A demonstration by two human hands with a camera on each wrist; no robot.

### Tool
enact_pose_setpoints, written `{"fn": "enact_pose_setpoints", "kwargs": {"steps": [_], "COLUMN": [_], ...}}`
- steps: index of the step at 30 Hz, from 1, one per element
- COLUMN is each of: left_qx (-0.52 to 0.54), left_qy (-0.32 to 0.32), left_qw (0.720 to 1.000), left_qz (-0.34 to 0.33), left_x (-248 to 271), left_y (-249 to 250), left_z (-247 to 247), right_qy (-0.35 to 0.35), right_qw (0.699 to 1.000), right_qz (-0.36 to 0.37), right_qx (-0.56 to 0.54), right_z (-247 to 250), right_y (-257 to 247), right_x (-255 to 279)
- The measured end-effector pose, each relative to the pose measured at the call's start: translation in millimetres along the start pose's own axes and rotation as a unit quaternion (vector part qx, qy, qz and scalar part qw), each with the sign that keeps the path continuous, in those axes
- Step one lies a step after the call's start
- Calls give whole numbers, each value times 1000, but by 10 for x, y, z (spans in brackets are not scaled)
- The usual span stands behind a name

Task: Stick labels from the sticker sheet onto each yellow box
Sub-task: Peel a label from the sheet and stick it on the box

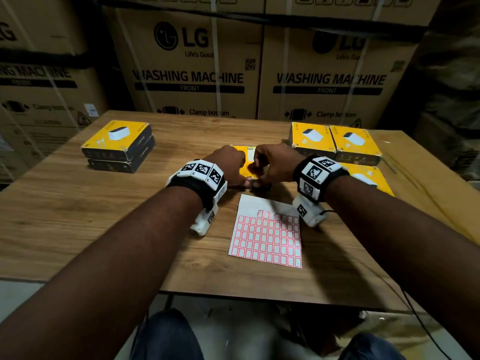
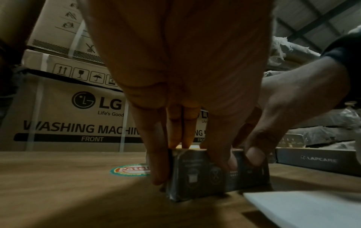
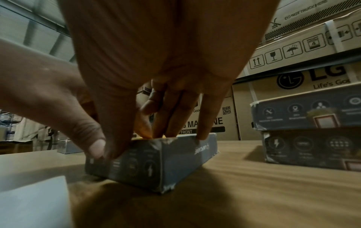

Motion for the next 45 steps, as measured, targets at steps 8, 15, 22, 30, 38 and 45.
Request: {"fn": "enact_pose_setpoints", "kwargs": {"steps": [8,15,22,30,38,45], "left_qx": [-51,-42,-5,-3,-11,11], "left_qy": [-57,-62,-31,0,-21,-21], "left_qw": [997,997,999,1000,1000,1000], "left_qz": [-5,-15,-13,-11,7,-6], "left_x": [26,21,-21,-50,-221,-272], "left_y": [-16,-52,-46,39,21,-54], "left_z": [43,29,34,118,172,165], "right_qy": [34,48,26,14,17,49], "right_qw": [998,999,999,998,996,996], "right_qz": [11,7,3,-6,-10,-18], "right_qx": [42,23,-30,-69,-89,-73], "right_z": [11,-29,-20,-22,-32,1], "right_y": [-82,-67,23,63,63,48], "right_x": [-20,-50,-20,-34,-27,-100]}}
Point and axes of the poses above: each hand's wrist, its own x-axis away from the middle knuckle, its own z-axis out of the back of the hand, y = z × x, the point moved 8 cm from there along -x, towards the middle knuckle
